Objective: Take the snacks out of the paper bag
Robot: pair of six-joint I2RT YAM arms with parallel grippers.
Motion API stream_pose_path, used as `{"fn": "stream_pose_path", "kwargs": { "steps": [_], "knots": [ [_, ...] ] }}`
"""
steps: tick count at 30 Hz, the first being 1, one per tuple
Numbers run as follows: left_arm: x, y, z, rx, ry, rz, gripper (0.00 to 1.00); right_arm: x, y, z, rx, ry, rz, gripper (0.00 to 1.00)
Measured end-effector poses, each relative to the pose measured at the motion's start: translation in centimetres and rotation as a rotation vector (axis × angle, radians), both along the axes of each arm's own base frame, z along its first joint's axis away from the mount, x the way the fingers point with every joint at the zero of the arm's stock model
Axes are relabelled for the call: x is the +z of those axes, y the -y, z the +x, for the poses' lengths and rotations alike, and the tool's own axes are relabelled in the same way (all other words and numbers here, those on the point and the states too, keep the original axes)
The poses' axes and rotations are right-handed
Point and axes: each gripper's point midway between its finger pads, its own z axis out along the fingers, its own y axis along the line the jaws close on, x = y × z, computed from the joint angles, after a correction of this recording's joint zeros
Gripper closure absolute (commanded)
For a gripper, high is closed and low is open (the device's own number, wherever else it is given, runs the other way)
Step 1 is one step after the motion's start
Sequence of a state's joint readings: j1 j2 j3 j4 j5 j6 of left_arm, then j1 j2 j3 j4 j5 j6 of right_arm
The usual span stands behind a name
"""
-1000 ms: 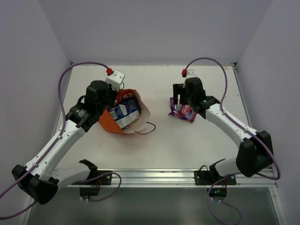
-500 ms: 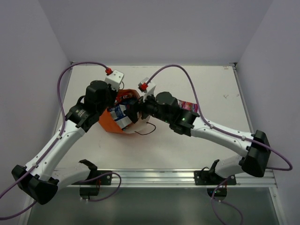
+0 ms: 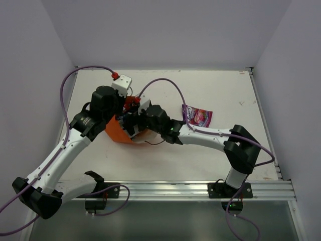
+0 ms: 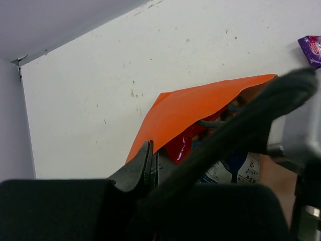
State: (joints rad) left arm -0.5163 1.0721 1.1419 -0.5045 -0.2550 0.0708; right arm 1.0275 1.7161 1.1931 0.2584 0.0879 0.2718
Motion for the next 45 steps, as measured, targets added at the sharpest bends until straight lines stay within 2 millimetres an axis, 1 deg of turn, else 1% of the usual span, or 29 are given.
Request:
{"fn": "stream_pose_path", "kwargs": {
  "steps": [2, 3, 6, 7, 9, 10, 12, 13, 14, 19, 23, 25, 31, 34, 37, 45],
  "knots": [
    [-0.1, 0.0, -0.1, 0.001, -0.005, -0.003, 1.00, -1.6, -0.3, 0.3, -0.006, -0.013, -0.024, 0.02],
    [-0.1, 0.0, -0.1, 0.002, -0.007, -0.004, 1.00, -2.0, -0.4, 0.4, -0.008, -0.014, -0.028, 0.04],
    [-0.2, -0.2, -0.1, 0.008, -0.013, -0.003, 1.00, -1.8, -1.1, 1.1, -0.020, -0.006, -0.022, 0.20],
    [-0.2, -0.4, -0.1, 0.010, -0.017, -0.001, 1.00, -1.8, -1.3, 1.3, -0.024, -0.004, -0.022, 0.36],
    [-0.3, -0.5, -0.2, 0.013, -0.023, 0.003, 1.00, -1.9, -1.4, 1.6, -0.028, 0.001, -0.023, 0.54],
    [-0.3, -0.5, -0.3, 0.014, -0.025, 0.004, 1.00, -1.9, -1.4, 1.6, -0.031, 0.002, -0.022, 0.69],
    [-0.3, -0.5, -0.3, 0.013, -0.025, 0.004, 1.00, -1.6, -1.5, 1.7, -0.033, 0.011, -0.013, 0.83],
    [-0.2, -0.5, -0.3, 0.013, -0.025, 0.004, 1.00, -1.5, -1.5, 1.8, -0.033, 0.015, -0.010, 0.96],
    [-0.2, -0.5, -0.3, 0.013, -0.025, 0.004, 1.00, -1.5, -1.5, 1.7, -0.031, 0.015, -0.011, 1.00],
    [-0.2, -0.6, -0.3, 0.013, -0.023, 0.003, 1.00, -1.4, -1.1, 1.5, -0.032, 0.027, -0.020, 1.00],
    [-0.1, -0.6, -0.4, 0.013, -0.022, 0.003, 1.00, -0.4, -0.3, 0.9, -0.016, 0.045, -0.026, 1.00],
    [-0.1, -0.6, -0.4, 0.015, -0.022, 0.004, 1.00, 1.1, 0.4, 0.5, -0.007, 0.062, -0.019, 1.00],
    [-0.2, -0.7, -0.4, 0.019, -0.020, 0.003, 1.00, 6.7, 2.6, -0.7, -0.002, 0.137, 0.041, 1.00],
    [-0.2, -0.9, -0.4, 0.023, -0.019, 0.004, 1.00, 9.0, 3.6, -1.2, -0.002, 0.170, 0.069, 1.00],
    [-0.2, -1.0, -0.3, 0.028, -0.018, 0.006, 1.00, 11.0, 4.4, -1.6, -0.002, 0.199, 0.094, 1.00],
    [-0.2, -1.4, -0.1, 0.049, -0.003, 0.007, 1.00, 14.5, 6.4, -2.7, -0.005, 0.255, 0.136, 1.00]
  ]
}}
